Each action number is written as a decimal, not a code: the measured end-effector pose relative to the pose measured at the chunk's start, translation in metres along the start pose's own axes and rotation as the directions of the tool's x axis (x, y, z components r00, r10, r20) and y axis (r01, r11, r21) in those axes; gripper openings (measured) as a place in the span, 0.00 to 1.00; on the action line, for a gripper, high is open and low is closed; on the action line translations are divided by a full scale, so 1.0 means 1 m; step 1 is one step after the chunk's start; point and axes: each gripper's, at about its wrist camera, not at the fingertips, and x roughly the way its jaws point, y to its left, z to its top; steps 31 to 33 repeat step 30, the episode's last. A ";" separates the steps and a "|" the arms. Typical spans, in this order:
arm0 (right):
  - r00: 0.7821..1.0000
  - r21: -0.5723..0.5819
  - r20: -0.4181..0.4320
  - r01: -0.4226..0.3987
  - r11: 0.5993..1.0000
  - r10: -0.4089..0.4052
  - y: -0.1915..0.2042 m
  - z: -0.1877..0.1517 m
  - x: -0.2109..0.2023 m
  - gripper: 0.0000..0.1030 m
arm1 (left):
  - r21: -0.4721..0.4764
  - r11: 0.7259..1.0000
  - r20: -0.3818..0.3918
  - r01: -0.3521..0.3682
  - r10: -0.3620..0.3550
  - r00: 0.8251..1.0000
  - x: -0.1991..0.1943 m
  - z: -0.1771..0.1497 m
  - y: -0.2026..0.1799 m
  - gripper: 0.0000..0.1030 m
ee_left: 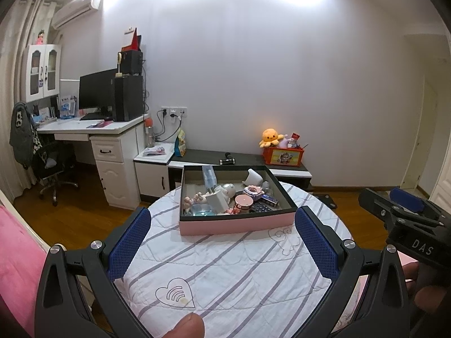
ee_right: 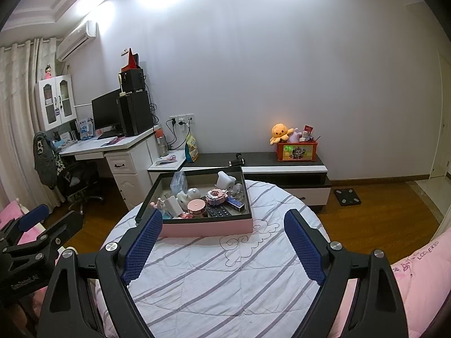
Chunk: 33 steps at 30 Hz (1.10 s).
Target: Organize rigid objects
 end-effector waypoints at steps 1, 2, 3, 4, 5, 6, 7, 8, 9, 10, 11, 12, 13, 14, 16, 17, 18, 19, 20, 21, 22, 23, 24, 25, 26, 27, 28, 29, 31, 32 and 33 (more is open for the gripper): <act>1.000 0.001 0.000 0.000 1.000 0.000 0.000 0.000 0.000 0.87 | 0.000 1.000 0.002 -0.002 0.002 1.000 0.000 0.000 0.000 1.00; 1.000 0.001 -0.001 -0.001 1.000 0.001 0.000 0.000 0.000 0.87 | 0.001 1.000 0.002 -0.003 0.003 1.000 0.000 0.000 0.000 1.00; 1.000 0.000 -0.001 -0.001 1.000 0.001 0.000 0.000 0.000 0.87 | 0.000 1.000 0.002 -0.004 0.004 1.000 0.000 0.001 0.000 1.00; 1.000 0.001 -0.002 0.000 1.000 0.000 0.000 -0.001 0.001 0.87 | 0.000 1.000 0.002 -0.004 0.004 1.000 0.000 0.001 0.000 1.00; 1.000 0.001 -0.003 0.000 1.000 0.000 0.000 -0.002 0.001 0.87 | 0.001 1.000 0.002 -0.003 0.003 1.000 0.000 0.001 0.000 1.00; 1.000 0.002 -0.003 0.000 1.000 0.000 0.000 -0.001 0.001 0.87 | 0.002 1.000 0.003 -0.003 0.003 1.000 0.000 0.001 0.000 1.00; 1.000 0.002 -0.003 0.000 1.000 0.000 0.000 -0.001 0.001 0.87 | 0.003 1.000 0.003 -0.004 0.004 1.000 0.000 0.001 0.000 1.00; 1.000 0.002 -0.003 0.000 1.000 0.000 0.000 -0.002 0.002 0.87 | 0.004 1.000 0.004 -0.004 0.004 1.000 0.000 0.001 0.000 1.00; 1.000 0.002 -0.004 0.001 1.000 -0.001 0.000 -0.002 0.002 0.87 | 0.005 1.000 0.005 -0.006 0.006 1.000 0.000 0.002 0.000 1.00; 1.000 0.002 -0.003 0.001 1.000 -0.001 0.000 -0.002 0.002 0.87 | 0.006 1.000 0.005 -0.008 0.008 1.000 0.000 0.002 0.000 1.00; 1.000 0.003 -0.003 -0.001 1.000 0.001 0.000 -0.002 0.002 0.87 | 0.007 1.000 0.007 -0.010 0.010 1.000 0.000 0.003 0.001 1.00; 1.000 0.003 -0.004 0.000 1.000 0.000 0.000 -0.002 0.002 0.87 | 0.007 1.000 0.008 -0.011 0.011 1.000 0.000 0.003 0.001 1.00; 1.000 0.002 -0.004 0.001 1.000 -0.001 0.000 -0.002 0.002 0.87 | 0.007 1.000 0.009 -0.015 0.015 1.000 0.000 0.004 0.001 1.00; 1.000 0.002 -0.005 0.000 1.000 0.000 0.000 -0.002 0.002 0.87 | 0.006 1.000 0.010 -0.018 0.018 1.000 0.000 0.004 0.001 1.00; 1.000 0.003 -0.007 -0.001 1.000 0.001 0.001 -0.003 0.004 0.87 | 0.003 1.000 0.012 -0.025 0.025 1.000 0.000 0.004 0.002 1.00; 1.000 0.002 -0.007 0.000 1.000 0.000 0.001 -0.003 0.004 0.87 | 0.003 1.000 0.012 -0.029 0.028 1.000 0.000 0.004 0.003 1.00; 1.000 0.001 -0.008 0.000 1.000 0.000 0.001 -0.004 0.004 0.87 | 0.002 1.000 0.012 -0.031 0.031 0.999 0.000 0.004 0.003 1.00; 1.000 0.003 -0.009 -0.001 1.000 0.001 0.001 -0.004 0.005 0.87 | -0.001 0.999 0.012 -0.032 0.032 0.999 0.000 0.004 0.004 1.00; 1.000 0.003 -0.010 -0.002 1.000 0.002 0.001 -0.005 0.005 0.87 | -0.003 0.999 0.011 -0.032 0.032 0.999 0.000 0.004 0.004 1.00; 1.000 0.003 -0.011 -0.001 1.000 0.001 0.001 -0.005 0.006 0.87 | -0.004 0.999 0.009 -0.032 0.032 0.999 0.000 0.004 0.005 1.00; 1.000 0.003 -0.012 0.000 1.000 0.000 0.001 -0.006 0.006 0.87 | -0.004 0.999 0.009 -0.032 0.032 0.999 0.000 0.004 0.005 1.00; 1.000 0.004 -0.015 -0.001 1.000 0.001 0.002 -0.005 0.008 0.87 | -0.002 0.999 0.010 -0.033 0.033 0.999 0.000 0.004 0.005 1.00; 1.000 0.004 -0.017 -0.001 1.000 0.002 0.002 -0.005 0.008 0.87 | -0.001 0.999 0.010 -0.034 0.034 0.999 0.000 0.004 0.005 1.00; 1.000 0.003 -0.017 -0.002 1.000 0.002 0.002 -0.006 0.008 0.87 | -0.001 0.999 0.010 -0.034 0.034 0.999 0.000 0.003 0.005 1.00; 1.000 0.004 -0.018 -0.002 1.000 0.002 0.002 -0.005 0.009 0.87 | -0.002 0.999 0.011 -0.034 0.034 0.999 0.000 0.003 0.005 1.00; 1.000 0.003 -0.018 -0.002 1.000 0.002 0.003 -0.006 0.009 0.87 | -0.003 0.999 0.010 -0.032 0.032 0.999 0.000 0.003 0.005 1.00; 1.000 0.004 -0.018 -0.002 1.000 0.002 0.002 -0.006 0.009 0.87 | -0.004 1.000 0.010 -0.031 0.031 0.999 0.001 0.003 0.006 1.00; 1.000 0.004 -0.019 -0.001 1.000 0.001 0.003 -0.006 0.009 0.87 | -0.003 0.999 0.010 -0.033 0.033 0.999 0.001 0.003 0.006 1.00; 1.000 0.004 -0.019 -0.001 1.000 0.001 0.003 -0.005 0.009 0.87 | -0.001 0.999 0.010 -0.034 0.034 0.999 0.001 0.003 0.006 1.00; 1.000 0.004 -0.019 -0.001 1.000 0.001 0.003 -0.005 0.009 0.87 | -0.001 0.999 0.010 -0.034 0.034 0.999 0.001 0.003 0.006 1.00; 1.000 0.004 -0.019 -0.001 1.000 0.001 0.003 -0.005 0.009 0.87 | -0.001 0.999 0.010 -0.034 0.034 0.999 0.001 0.003 0.006 1.00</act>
